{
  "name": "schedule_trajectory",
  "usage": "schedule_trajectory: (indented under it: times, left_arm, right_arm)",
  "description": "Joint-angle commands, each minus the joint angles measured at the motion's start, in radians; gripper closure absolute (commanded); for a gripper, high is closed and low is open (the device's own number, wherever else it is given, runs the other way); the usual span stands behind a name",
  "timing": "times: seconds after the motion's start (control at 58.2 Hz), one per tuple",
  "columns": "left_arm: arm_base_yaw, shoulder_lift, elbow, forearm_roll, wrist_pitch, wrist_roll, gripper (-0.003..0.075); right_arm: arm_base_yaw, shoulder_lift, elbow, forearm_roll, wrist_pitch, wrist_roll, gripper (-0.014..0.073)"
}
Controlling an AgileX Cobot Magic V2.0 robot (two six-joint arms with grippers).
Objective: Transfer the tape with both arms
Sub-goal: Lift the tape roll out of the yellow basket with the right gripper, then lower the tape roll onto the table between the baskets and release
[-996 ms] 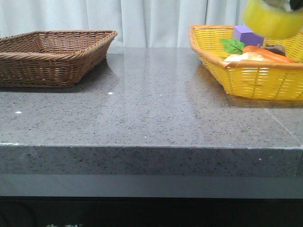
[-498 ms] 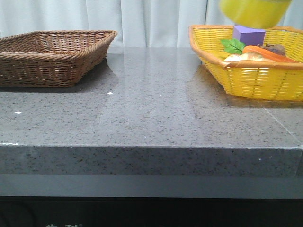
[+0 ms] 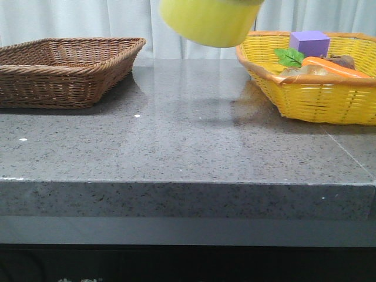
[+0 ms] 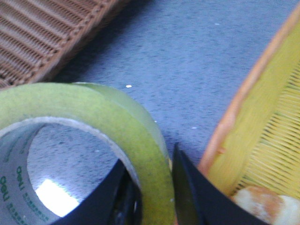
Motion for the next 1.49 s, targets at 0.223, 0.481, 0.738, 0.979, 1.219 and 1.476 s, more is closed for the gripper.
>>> schedule_trajectory:
  times: [0.223,0.481,0.738,0.979,1.219,1.476]
  left_arm:
    - [-0.007,0.014,-0.037,-0.004,-0.08,-0.003,0.0104]
    - [-0.007,0.014,-0.037,-0.004,-0.08,-0.003,0.0104]
    - [-0.007,0.014,-0.037,-0.004,-0.08,-0.003,0.0104]
    - [-0.007,0.014,-0.037,-0.004,-0.08,-0.003,0.0104]
    - [-0.007,0.014,-0.037,-0.004,-0.08,-0.003,0.0104]
    - [-0.007,0.014,-0.037,-0.004,-0.08,-0.003,0.0104]
  right_arm:
    - [0.068,0.036,-0.034,0.036,-0.037,-0.007,0.0516]
    - [0.081,0.142,-0.034,0.042,-0.062,-0.007,0.0516]
    - [0.081,0.173,-0.034,0.022,-0.043,-0.007,0.0515]
    - [0.081,0.173,-0.034,0.011,-0.042,-0.007,0.0371]
    - [0.081,0.173,-0.034,0.011,-0.044,-0.007,0.0205]
    - [0.081,0.169,-0.054,0.011,-0.058,-0.007,0.0175]
